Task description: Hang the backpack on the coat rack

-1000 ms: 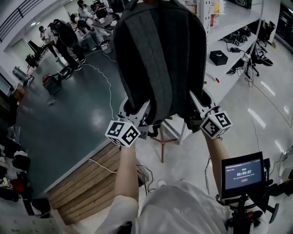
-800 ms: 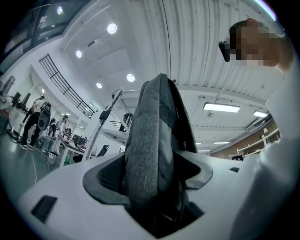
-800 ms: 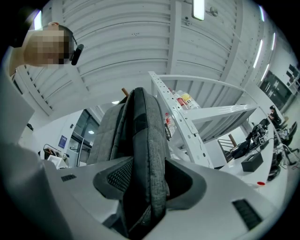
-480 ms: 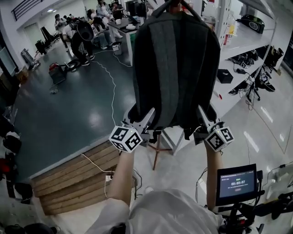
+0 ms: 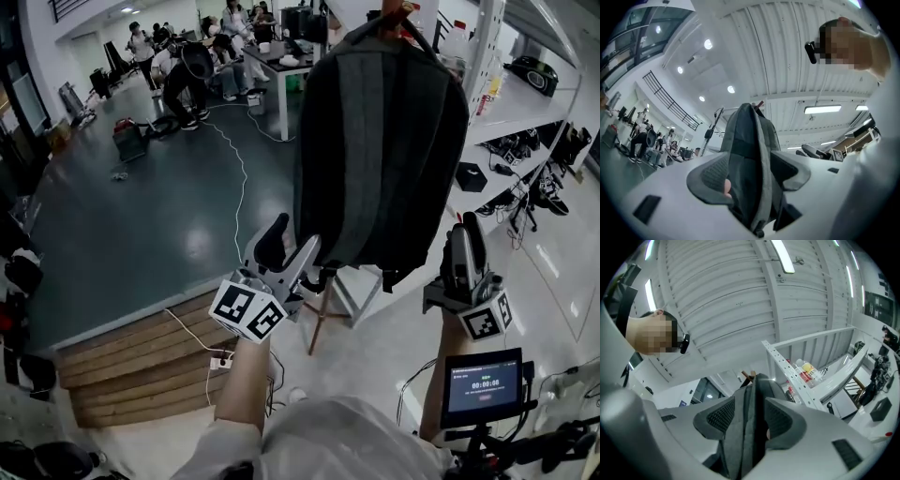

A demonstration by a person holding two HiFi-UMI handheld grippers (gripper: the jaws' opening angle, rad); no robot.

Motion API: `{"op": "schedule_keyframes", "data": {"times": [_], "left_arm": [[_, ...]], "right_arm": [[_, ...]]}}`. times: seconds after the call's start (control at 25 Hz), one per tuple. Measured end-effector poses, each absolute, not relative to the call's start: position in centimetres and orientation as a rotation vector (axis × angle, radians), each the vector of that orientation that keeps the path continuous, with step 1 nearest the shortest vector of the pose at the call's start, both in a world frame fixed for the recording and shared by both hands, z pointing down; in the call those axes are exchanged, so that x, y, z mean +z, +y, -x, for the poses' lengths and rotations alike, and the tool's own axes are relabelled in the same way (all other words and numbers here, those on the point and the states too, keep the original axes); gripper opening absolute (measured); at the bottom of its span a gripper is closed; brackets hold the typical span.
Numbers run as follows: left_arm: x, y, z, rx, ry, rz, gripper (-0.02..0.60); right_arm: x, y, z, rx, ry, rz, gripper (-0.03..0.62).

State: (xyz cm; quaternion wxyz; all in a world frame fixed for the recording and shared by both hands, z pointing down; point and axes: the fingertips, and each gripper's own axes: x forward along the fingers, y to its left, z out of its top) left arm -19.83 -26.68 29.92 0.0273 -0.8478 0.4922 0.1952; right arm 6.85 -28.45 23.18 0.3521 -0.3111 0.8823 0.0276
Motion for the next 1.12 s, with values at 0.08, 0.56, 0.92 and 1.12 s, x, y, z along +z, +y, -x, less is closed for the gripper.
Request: {"op": "schedule_keyframes", "data": {"times": [0.08,0.56,0.92,1.12], "left_arm": [[29.3,-25.8,19.2,0.616,1.486,2.640,0.264],[32.0,-24.3,17.0,0.638,1.465,2.783,0.115],[33.8,-25.5,15.5,0.625,1.453,2.873,0.049],[34.5,-25.8,14.2,0.593,1.405,2.913,0.043]], "right_arm": [[23.1,-27.7,-6.5,0.053,2.298,0.762,0.206],[28.7,-26.0,-1.8,-0.130,2.486,0.708,0.204],[31.9,-26.7,-1.4,-0.253,2.496,0.800,0.064],[32.7,-27.3,-1.5,-0.302,2.491,0.815,0.048]]}}
